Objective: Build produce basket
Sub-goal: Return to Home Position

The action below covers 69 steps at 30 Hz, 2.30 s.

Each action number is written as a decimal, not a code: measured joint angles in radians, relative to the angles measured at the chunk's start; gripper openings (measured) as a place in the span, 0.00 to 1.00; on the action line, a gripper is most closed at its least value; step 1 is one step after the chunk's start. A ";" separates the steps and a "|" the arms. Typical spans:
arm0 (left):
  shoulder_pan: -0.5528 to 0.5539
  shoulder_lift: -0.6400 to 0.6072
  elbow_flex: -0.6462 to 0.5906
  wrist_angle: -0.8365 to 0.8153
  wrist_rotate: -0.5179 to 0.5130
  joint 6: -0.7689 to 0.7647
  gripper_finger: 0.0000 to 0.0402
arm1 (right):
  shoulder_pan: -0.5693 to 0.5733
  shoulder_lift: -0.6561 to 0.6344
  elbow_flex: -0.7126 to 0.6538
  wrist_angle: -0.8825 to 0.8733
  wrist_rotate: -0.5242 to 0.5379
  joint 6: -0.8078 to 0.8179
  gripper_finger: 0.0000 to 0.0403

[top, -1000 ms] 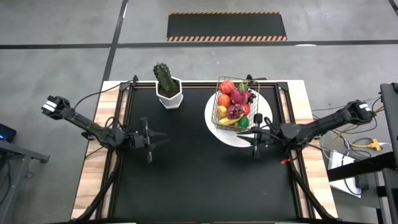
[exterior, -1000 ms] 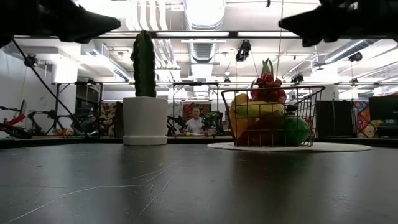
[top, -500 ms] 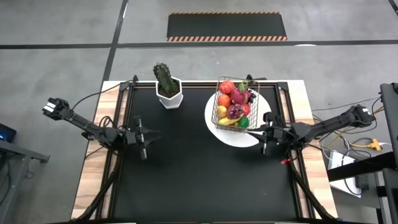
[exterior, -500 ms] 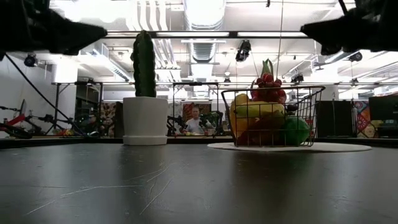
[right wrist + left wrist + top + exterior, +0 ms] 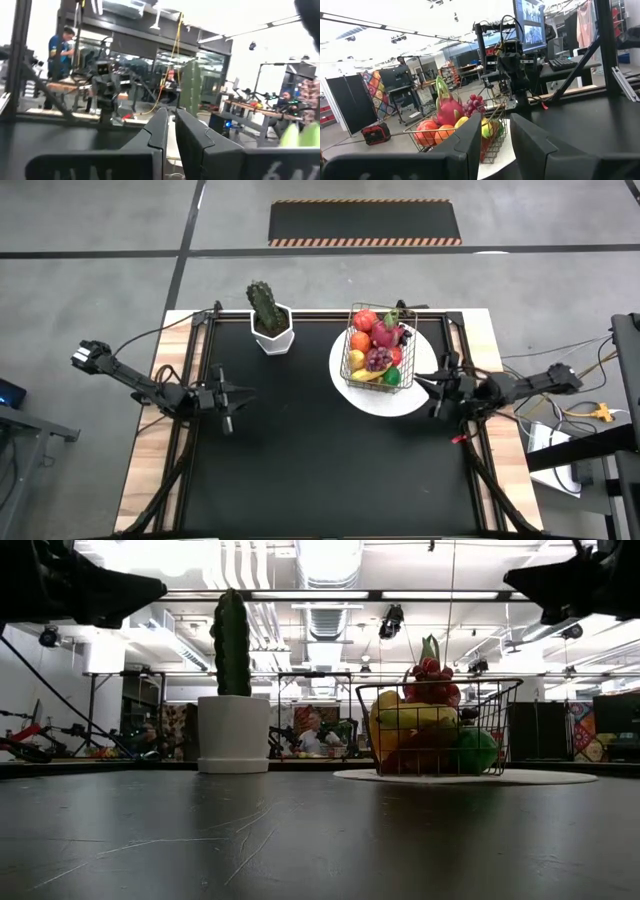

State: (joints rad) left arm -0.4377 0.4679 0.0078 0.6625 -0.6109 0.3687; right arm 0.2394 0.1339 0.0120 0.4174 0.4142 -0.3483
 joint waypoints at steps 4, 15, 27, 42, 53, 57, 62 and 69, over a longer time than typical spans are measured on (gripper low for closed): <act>0.000 -0.002 -0.001 0.000 0.000 0.000 0.21 | 0.000 -0.094 0.000 -0.124 0.006 0.020 0.07; 0.000 -0.006 -0.002 -0.030 0.000 0.005 0.21 | -0.002 -0.125 -0.001 -0.305 0.040 0.104 0.07; 0.000 0.037 -0.003 -0.080 -0.031 0.008 0.21 | -0.003 -0.060 0.000 -0.341 0.186 0.176 0.07; 0.000 0.161 -0.003 -0.080 -0.031 0.011 0.21 | -0.003 -0.046 -0.001 -0.336 0.185 0.192 0.07; 0.000 0.304 -0.004 -0.078 -0.030 0.008 0.21 | -0.003 -0.046 -0.001 -0.334 0.188 0.192 0.07; 0.000 0.365 -0.004 -0.077 -0.030 0.009 0.21 | -0.003 -0.046 -0.001 -0.334 0.188 0.192 0.07; 0.000 0.442 -0.004 -0.077 -0.030 0.009 0.21 | -0.003 -0.046 -0.001 -0.334 0.188 0.192 0.07; 0.000 0.550 -0.004 -0.076 -0.030 0.009 0.21 | -0.003 -0.046 -0.001 -0.334 0.188 0.192 0.07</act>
State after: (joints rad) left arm -0.4378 1.0180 0.0040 0.5861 -0.6407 0.3775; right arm 0.2367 0.0883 0.0113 0.0837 0.6018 -0.1566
